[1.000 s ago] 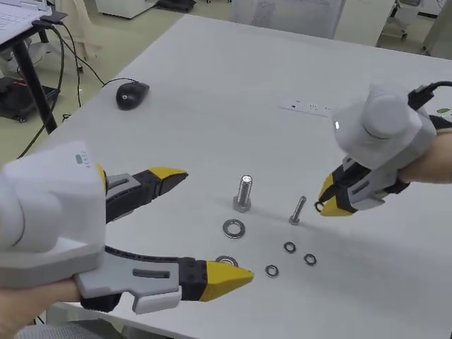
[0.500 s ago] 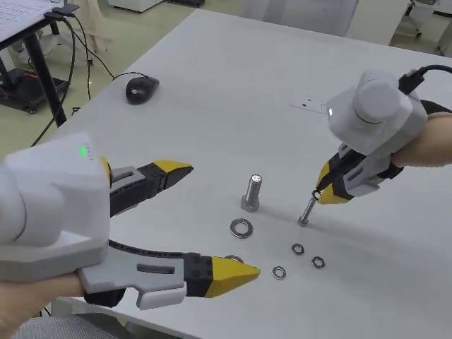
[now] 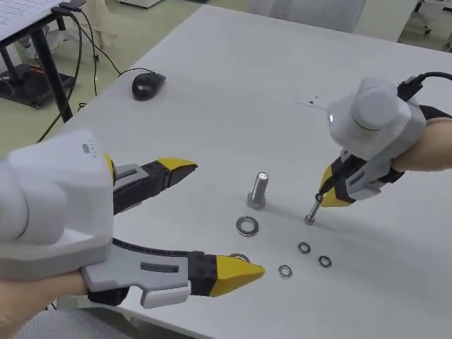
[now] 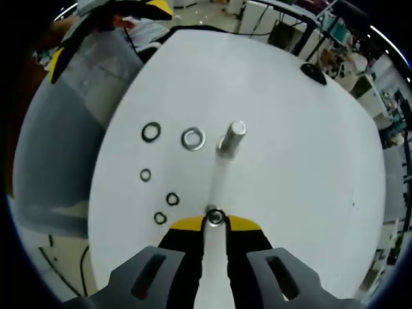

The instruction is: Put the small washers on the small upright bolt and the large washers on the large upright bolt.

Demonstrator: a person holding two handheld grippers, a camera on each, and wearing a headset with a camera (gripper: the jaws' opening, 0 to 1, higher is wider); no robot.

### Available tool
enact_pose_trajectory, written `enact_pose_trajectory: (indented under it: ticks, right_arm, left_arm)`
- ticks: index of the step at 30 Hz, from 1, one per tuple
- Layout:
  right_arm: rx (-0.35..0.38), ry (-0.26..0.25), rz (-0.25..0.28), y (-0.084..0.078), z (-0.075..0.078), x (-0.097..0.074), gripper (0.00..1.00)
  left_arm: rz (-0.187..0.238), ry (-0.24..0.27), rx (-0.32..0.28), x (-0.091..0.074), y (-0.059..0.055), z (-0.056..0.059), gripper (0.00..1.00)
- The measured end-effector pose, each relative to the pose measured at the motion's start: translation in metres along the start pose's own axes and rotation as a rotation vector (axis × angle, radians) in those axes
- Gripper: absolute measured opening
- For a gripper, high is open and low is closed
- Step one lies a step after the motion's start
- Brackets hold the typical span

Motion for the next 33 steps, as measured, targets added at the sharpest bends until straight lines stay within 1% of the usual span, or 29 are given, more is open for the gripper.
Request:
enact_pose_trajectory:
  ticks: [5,11,13,15,17,21,24,26,27,29,33]
  right_arm:
    - [-0.001,0.008,-0.012,-0.004,-0.002,0.009,0.13]
    - [0.002,0.015,-0.007,-0.006,-0.005,0.023,0.13]
    - [-0.002,0.020,-0.015,-0.010,-0.005,0.032,0.13]
    - [-0.007,0.019,-0.023,-0.012,-0.005,0.036,0.13]
    - [0.003,0.018,-0.025,-0.013,-0.006,0.038,0.13]
    - [-0.012,0.018,-0.034,-0.018,-0.006,0.051,0.13]
    - [-0.019,0.018,-0.029,-0.018,-0.008,0.050,0.14]
    - [-0.013,0.029,-0.018,-0.017,-0.010,0.048,0.15]
    - [-0.007,0.028,-0.022,-0.017,-0.011,0.047,0.15]
    - [-0.010,0.019,-0.016,-0.016,-0.010,0.042,0.16]
    - [0.020,0.011,-0.008,-0.017,-0.010,0.033,0.16]
  left_arm:
    - [-0.003,-0.001,-0.003,0.001,-0.001,-0.001,0.88]
    - [-0.005,-0.005,-0.006,0.003,-0.001,-0.001,0.88]
    - [-0.006,-0.007,-0.004,0.004,0.000,-0.001,0.88]
    - [-0.006,-0.009,-0.001,0.004,0.001,-0.002,0.88]
    - [-0.005,-0.013,0.002,0.005,0.003,-0.001,0.88]
    - [-0.008,-0.015,0.004,0.005,0.003,-0.001,0.88]
    - [-0.006,-0.014,0.003,0.005,0.003,-0.001,0.88]
    - [-0.010,-0.014,0.004,0.005,0.003,0.000,0.88]
    - [-0.011,-0.015,0.004,0.005,0.003,0.000,0.88]
    - [-0.014,-0.013,0.005,0.004,0.002,0.000,0.88]
    - [-0.014,-0.008,0.009,0.003,0.004,0.001,0.88]
Point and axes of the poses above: the centre of the closed fingertips' face, and the gripper's own axes: x roughly forward along the fingers, z roughly to its right, y roughly out of its top, the point moved 5 cm from there along -x, roughly backward along the fingers, and after that the axes turned 14 degrees about -y, right-handed, at the moved point
